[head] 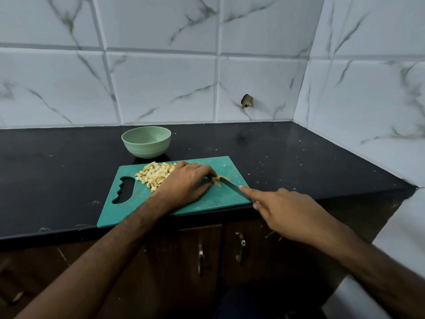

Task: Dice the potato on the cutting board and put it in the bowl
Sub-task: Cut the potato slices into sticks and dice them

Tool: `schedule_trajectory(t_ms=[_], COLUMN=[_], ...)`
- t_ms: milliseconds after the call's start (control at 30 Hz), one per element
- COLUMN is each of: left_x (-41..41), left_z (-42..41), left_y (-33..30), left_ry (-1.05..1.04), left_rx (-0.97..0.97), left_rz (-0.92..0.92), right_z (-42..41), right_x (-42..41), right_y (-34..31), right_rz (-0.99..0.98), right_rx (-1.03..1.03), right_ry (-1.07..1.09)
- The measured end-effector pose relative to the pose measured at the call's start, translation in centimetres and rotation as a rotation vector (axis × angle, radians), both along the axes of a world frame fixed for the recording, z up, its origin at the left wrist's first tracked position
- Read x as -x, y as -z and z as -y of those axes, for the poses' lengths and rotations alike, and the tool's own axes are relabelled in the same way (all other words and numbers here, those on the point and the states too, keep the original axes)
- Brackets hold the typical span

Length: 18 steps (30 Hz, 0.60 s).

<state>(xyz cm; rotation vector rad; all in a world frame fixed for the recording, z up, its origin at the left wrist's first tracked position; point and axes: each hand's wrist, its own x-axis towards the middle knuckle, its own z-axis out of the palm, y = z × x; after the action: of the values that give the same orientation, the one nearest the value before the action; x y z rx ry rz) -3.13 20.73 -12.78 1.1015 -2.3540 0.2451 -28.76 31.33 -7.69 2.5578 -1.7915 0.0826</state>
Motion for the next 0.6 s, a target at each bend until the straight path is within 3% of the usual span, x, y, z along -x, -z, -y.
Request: schedule_trajectory(t_ms=[267,600], left_x=[-0.2,-0.2], left_z=[0.1,0.1], left_y=[0.0,-0.1], left_ry=[-0.043,-0.044], left_rx=[-0.01,0.017], left_rz=[-0.019,-0.013], right_z=[3.8,1.3], right_x=[-1.6,-1.5], right_y=[-0.6,-2.1], right_rz=[0.126,0.232], right_rx=[-0.17,-0.254], right_ry=[0.028,0.008])
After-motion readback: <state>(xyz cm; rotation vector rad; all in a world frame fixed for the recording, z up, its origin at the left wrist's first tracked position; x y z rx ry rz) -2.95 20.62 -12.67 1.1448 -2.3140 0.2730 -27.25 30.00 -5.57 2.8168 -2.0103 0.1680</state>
